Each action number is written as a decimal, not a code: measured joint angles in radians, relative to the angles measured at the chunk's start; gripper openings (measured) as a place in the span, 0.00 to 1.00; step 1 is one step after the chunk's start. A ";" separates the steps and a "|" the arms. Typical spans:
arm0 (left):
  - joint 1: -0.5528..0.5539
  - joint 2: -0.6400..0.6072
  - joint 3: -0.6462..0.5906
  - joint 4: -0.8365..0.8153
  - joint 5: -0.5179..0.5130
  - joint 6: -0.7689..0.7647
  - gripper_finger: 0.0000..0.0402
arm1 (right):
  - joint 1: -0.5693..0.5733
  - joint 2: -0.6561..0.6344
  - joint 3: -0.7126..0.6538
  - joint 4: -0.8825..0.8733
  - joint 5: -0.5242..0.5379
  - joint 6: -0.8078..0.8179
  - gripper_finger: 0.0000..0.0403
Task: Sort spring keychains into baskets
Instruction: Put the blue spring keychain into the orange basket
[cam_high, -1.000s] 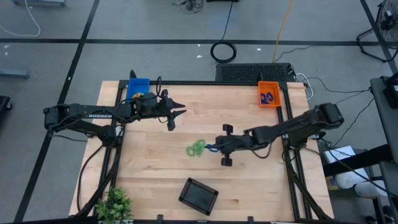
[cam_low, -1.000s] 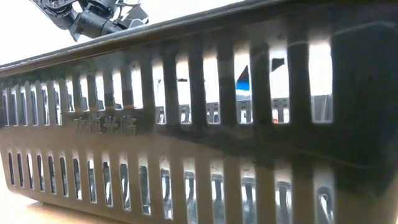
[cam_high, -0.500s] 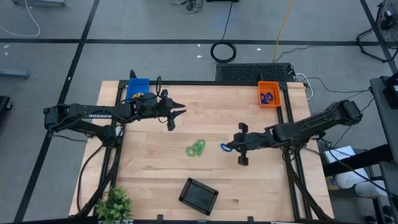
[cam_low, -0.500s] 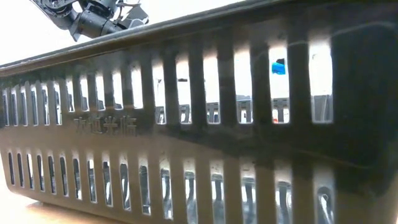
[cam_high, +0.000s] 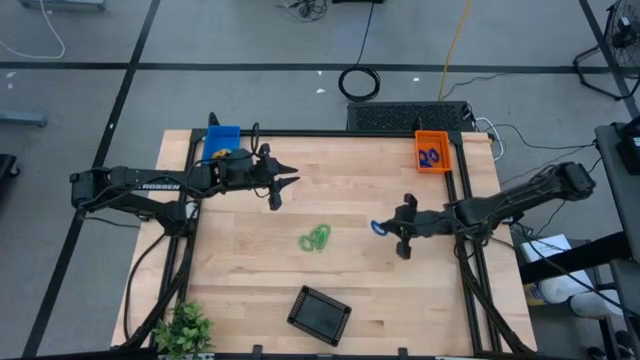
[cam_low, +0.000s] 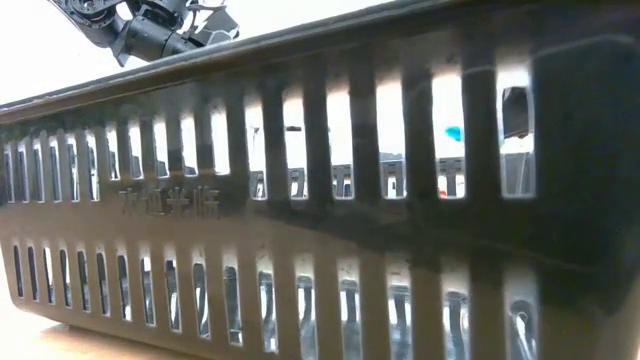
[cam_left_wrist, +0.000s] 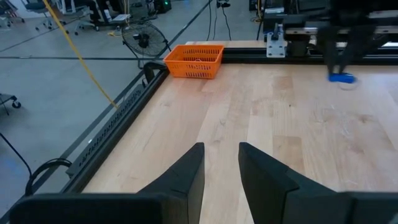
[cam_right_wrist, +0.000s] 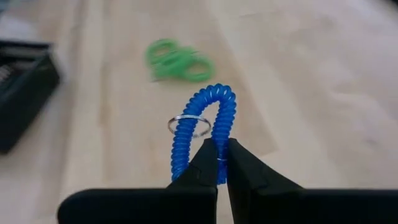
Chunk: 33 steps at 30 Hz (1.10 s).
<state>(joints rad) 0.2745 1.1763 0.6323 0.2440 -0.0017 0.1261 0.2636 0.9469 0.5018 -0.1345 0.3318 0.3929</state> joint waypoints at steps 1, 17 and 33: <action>0.000 0.000 0.000 0.000 0.000 0.000 0.27 | -0.002 -0.013 -0.009 -0.004 0.030 0.009 0.00; 0.000 0.000 0.000 0.000 0.000 0.000 0.27 | -0.226 -0.053 -0.058 0.001 0.400 0.035 0.00; 0.000 0.000 0.000 0.000 0.000 0.000 0.27 | -0.725 -0.053 -0.058 -0.022 0.372 0.024 0.00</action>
<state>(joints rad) 0.2742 1.1763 0.6327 0.2440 -0.0017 0.1261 -0.4613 0.8936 0.4435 -0.1561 0.7040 0.4165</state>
